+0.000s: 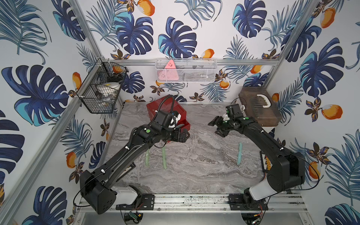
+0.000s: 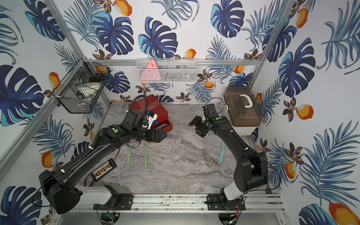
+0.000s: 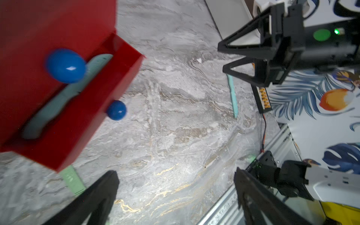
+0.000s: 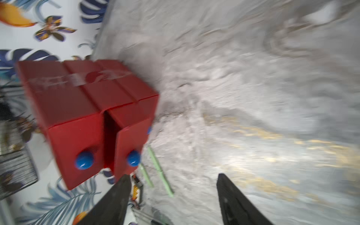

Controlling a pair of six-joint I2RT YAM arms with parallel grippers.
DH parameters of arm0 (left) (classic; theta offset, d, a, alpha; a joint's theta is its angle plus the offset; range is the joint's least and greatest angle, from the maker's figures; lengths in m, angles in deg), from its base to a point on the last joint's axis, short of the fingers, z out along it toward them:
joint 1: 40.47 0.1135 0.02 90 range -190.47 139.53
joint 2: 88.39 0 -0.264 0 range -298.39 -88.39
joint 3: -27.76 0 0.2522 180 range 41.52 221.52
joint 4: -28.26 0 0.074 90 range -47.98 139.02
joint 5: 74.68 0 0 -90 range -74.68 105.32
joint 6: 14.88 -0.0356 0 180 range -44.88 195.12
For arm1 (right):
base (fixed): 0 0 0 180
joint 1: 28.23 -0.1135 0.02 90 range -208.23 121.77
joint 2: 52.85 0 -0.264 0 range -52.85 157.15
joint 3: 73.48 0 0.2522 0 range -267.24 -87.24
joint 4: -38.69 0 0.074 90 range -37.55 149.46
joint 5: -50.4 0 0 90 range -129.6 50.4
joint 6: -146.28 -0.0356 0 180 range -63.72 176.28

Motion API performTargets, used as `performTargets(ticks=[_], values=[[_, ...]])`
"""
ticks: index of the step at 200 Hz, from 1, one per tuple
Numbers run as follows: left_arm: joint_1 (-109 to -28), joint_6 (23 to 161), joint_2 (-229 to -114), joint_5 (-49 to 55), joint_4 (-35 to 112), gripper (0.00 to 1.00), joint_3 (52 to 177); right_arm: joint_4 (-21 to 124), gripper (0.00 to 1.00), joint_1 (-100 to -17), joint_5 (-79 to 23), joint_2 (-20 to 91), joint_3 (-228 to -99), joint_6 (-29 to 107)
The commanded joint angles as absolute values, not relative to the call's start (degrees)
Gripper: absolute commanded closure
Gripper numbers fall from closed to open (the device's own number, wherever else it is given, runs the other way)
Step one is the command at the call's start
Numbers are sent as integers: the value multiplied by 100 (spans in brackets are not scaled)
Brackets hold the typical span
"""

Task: Place the fruit knives into the drawer by color
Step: Move the fruit knife to the center of the board.

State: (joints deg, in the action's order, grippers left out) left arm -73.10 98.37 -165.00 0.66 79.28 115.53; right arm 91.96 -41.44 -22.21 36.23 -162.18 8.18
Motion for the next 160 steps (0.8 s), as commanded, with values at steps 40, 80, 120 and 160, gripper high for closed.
performTargets(ticks=[40,80,120,160], values=[[-8557,10807,-16897,-188,6163,1,10806,10763,9,-2518,-2916,4125,-15844,2497],[-8810,11359,-16949,-364,5349,1,10239,10918,5,-2244,-3507,4917,-16010,2848],[-8820,11242,-16943,-411,5462,1,10208,10782,10,-2228,-4006,5345,-16096,3205],[-8825,11243,-16902,-453,5468,1,10111,10534,31,-2229,-4106,5672,-16112,3392]])
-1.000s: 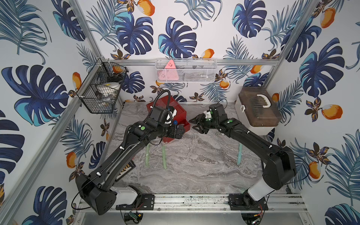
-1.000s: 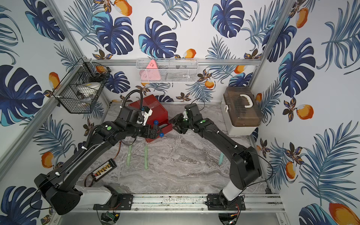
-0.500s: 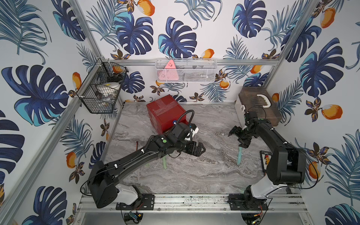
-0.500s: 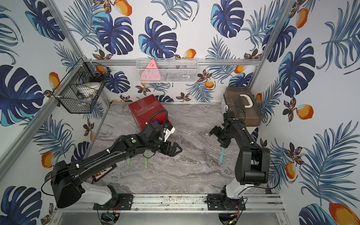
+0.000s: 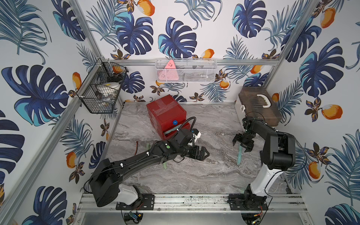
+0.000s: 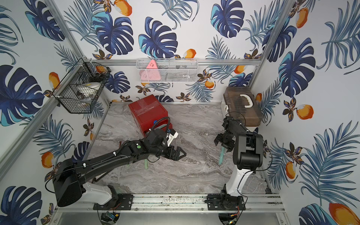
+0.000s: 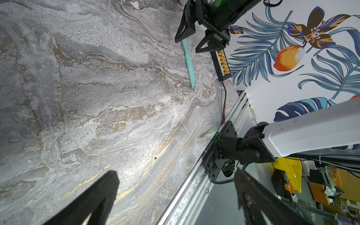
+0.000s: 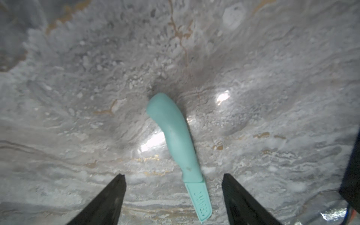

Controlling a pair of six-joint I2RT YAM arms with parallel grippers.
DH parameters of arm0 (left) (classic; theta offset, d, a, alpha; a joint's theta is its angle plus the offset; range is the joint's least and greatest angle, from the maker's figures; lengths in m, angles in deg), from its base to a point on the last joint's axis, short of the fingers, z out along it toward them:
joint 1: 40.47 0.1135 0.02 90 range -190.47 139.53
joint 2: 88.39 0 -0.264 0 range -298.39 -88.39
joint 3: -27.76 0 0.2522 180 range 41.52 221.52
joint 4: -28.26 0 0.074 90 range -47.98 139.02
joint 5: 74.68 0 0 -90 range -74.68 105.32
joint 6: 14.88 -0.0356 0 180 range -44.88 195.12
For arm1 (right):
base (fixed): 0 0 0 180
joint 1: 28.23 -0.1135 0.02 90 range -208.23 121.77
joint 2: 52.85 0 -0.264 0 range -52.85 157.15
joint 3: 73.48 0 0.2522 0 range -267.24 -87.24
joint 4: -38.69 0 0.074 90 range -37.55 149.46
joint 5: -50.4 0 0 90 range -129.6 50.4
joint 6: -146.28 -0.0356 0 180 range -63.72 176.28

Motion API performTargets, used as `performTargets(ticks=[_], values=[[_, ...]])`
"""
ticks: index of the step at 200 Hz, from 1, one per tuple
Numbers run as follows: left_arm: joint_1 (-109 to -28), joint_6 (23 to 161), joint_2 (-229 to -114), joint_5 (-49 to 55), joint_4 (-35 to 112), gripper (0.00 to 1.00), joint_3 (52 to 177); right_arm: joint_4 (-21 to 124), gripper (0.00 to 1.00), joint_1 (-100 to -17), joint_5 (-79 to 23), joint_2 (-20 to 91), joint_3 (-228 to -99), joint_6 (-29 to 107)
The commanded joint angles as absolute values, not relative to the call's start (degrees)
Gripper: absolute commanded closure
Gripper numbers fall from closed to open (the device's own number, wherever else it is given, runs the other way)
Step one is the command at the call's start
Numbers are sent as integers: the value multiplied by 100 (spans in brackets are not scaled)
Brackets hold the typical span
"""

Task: Place the fruit knives into the drawer by color
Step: Move the fruit knife to the center of the board.

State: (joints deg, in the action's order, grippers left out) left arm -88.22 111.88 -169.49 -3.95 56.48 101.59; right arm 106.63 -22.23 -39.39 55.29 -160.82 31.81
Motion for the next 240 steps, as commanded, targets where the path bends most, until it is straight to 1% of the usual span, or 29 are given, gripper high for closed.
performTargets(ticks=[1,15,25,28,36,41,61,71,123,149,166,184,189,206,240], values=[[-8823,11241,-16900,-454,5472,1,10106,10531,31,-2232,-4099,5682,-16118,3394],[-8825,11239,-16912,-468,5477,1,10098,10465,39,-2225,-4026,5802,-16124,3444],[-8820,11231,-16907,-465,5496,1,10083,10399,47,-2237,-3975,5864,-16085,3466],[-8822,11223,-16898,-471,5510,1,10083,10382,50,-2242,-3957,5890,-16083,3478],[-8826,11207,-16882,-454,5536,1,10074,10346,63,-2240,-3882,5938,-16074,3501],[-8819,11201,-16872,-457,5551,1,10072,10341,68,-2241,-3843,5967,-16074,3509],[-8796,11143,-16813,-401,5652,1,10060,10271,81,-2355,-3597,5987,-16036,3527],[-8775,11141,-16769,-384,5654,1,10014,10275,84,-2541,-3538,5999,-16051,3506],[-8622,11147,-16569,-375,5759,1,9849,10282,86,-4192,-3354,6247,-16410,2983],[-8496,11036,-16424,-359,5990,1,9847,10295,86,-4749,-3364,6547,-16758,2806],[-8417,10976,-16296,-333,6119,1,9808,10439,82,-5009,-3518,6724,-17076,2872],[-8359,10956,-16174,-331,6193,1,9727,10580,68,-5193,-3656,6817,-17261,2964],[-8351,10964,-16140,-331,6194,1,9693,10604,66,-5225,-3705,6813,-17267,2970],[-8328,11032,-16036,-331,6148,1,9561,10527,64,-5319,-3785,6715,-17123,2961],[-8334,11160,-15949,-340,6035,1,9360,10388,64,-5392,-3808,6659,-16901,2928]])
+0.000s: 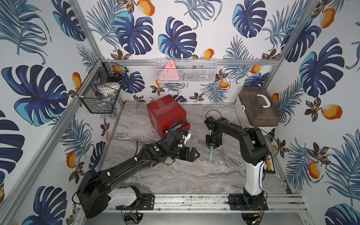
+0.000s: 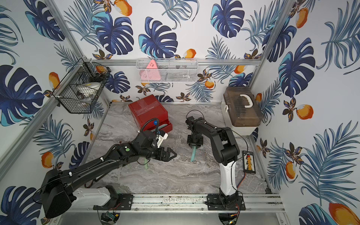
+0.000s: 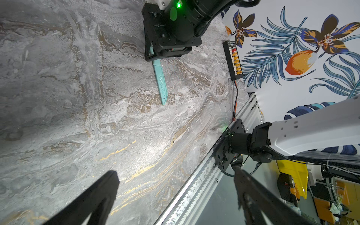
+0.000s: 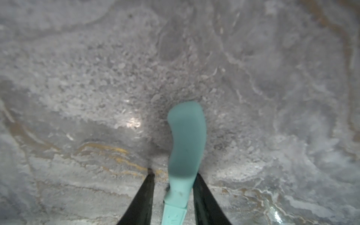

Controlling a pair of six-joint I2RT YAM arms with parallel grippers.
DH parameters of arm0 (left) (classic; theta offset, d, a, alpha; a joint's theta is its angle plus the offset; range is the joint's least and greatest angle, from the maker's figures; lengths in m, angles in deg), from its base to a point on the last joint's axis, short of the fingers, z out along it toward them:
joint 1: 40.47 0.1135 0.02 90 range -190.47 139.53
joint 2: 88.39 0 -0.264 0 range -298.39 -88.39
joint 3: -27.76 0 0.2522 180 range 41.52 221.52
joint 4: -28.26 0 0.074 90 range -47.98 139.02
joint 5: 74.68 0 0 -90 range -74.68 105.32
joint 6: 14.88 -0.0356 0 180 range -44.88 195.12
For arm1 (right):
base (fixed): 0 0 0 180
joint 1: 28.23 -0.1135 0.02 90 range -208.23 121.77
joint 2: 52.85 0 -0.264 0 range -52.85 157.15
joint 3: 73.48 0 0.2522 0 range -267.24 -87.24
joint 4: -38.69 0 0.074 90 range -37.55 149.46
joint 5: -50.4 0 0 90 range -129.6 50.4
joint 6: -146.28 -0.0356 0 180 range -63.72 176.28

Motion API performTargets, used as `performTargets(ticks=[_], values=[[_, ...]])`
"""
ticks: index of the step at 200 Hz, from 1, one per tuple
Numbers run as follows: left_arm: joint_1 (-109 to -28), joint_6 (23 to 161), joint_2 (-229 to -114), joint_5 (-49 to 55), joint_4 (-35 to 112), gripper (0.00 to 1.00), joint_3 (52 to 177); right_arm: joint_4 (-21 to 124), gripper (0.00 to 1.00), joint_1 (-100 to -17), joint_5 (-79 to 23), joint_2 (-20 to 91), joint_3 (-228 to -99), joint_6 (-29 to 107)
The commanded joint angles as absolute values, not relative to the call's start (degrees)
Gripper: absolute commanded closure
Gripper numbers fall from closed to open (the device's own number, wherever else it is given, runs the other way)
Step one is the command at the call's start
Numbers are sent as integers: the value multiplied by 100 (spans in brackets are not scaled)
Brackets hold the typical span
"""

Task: Place the fruit knives into the drawer by color
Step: Move the fruit knife to the center of the board, then pick up the fruit knife from the center of the board.

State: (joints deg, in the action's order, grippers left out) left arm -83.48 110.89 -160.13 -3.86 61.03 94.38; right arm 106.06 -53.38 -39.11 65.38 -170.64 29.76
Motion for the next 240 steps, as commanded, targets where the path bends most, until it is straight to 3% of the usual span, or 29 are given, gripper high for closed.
performTargets(ticks=[1,41,111,240], values=[[-8331,11160,-15949,-344,6033,1,9358,10388,64,-5390,-3809,6664,-16899,2929],[-8334,11139,-15897,-331,6130,1,9368,10317,72,-5404,-3899,6768,-16897,2854],[-8332,11140,-15817,-287,6198,1,9342,10355,100,-5407,-3951,6859,-16996,2646],[-8211,10999,-15885,-305,6233,1,9391,10422,100,-5400,-3659,5939,-16916,2231]])
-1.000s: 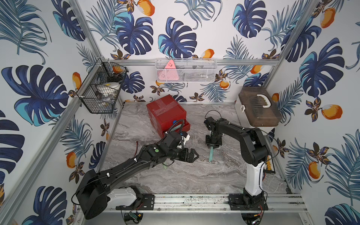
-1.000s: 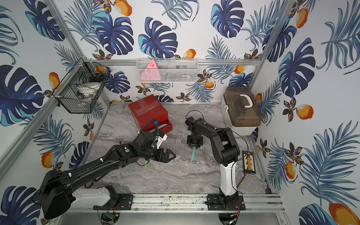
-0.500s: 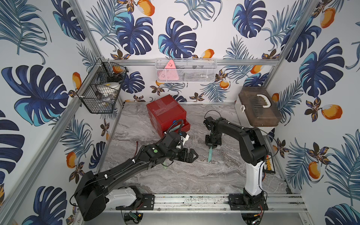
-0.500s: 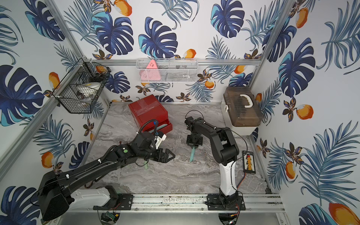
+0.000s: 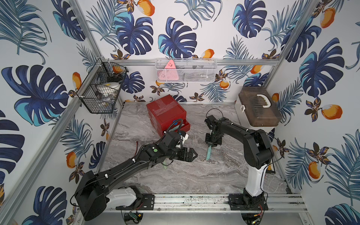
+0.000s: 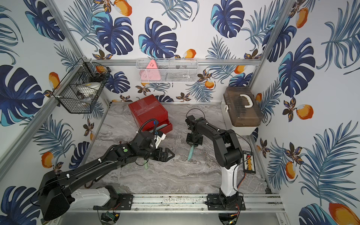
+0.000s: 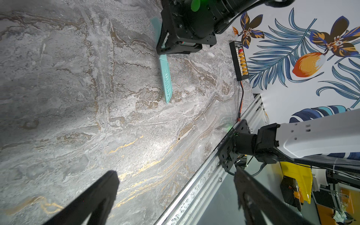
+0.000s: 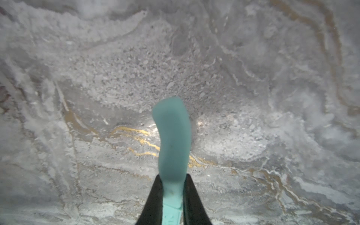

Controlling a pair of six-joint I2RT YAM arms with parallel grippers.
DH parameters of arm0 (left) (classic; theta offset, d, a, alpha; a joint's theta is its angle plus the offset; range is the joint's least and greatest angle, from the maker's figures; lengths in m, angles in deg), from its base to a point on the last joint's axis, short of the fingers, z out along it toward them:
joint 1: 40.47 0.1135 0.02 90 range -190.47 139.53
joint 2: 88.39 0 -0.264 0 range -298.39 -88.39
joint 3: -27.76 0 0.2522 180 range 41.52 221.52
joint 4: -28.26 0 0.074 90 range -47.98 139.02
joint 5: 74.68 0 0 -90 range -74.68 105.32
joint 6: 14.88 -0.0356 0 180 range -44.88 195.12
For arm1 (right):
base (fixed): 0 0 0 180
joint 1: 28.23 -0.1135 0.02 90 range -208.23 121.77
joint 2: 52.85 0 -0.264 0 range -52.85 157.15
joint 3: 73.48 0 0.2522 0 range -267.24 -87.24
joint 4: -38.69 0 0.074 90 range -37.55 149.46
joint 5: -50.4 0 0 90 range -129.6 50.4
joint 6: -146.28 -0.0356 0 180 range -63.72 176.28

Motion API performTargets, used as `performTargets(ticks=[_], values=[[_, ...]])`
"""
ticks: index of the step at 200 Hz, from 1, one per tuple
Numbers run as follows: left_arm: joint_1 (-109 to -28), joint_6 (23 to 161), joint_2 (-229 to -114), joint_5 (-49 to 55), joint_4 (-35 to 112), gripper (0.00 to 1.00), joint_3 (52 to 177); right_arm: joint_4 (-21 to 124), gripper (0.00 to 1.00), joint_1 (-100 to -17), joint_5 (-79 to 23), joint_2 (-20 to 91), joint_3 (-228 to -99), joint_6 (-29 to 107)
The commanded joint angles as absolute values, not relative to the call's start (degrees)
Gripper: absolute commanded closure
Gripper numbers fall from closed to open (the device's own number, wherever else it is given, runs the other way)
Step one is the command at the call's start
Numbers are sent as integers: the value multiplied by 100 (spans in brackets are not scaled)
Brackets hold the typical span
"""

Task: Place the fruit knives into the drawer by color
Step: Pick up the fruit knife from the center of the board.

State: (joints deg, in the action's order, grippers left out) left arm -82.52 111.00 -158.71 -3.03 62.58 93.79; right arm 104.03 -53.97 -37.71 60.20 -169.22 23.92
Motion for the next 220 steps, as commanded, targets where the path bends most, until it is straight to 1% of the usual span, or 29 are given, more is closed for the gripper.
performTargets(ticks=[1,31,60,93,130,150,179,207,220], values=[[-8212,10996,-15886,-305,6233,1,9390,10422,100,-5399,-3647,5939,-16911,2224],[-8180,11072,-15952,-390,6068,1,9332,10392,100,-5398,-3500,5883,-16866,2115],[-8175,11174,-16305,-790,5475,1,9219,10413,100,-5397,-3289,5666,-16819,2094],[-8172,11051,-16812,-1379,4666,3,9151,10422,100,-5392,-2832,5148,-16582,2171],[-8128,10680,-17284,-1855,4322,5,9274,10311,100,-5403,-2184,4452,-16291,2362],[-8049,10546,-17496,-2000,4241,6,9326,10343,100,-5403,-2027,4157,-16238,2459],[-7824,10736,-17713,-2308,3747,7,9219,10235,100,-5400,-1719,3838,-16089,2535],[-7765,10860,-17902,-2473,3465,9,9238,9953,100,-5399,-1393,3600,-15861,2460],[-7750,10928,-17989,-2580,3356,11,9267,9775,99,-5401,-1239,3516,-15732,2397]])
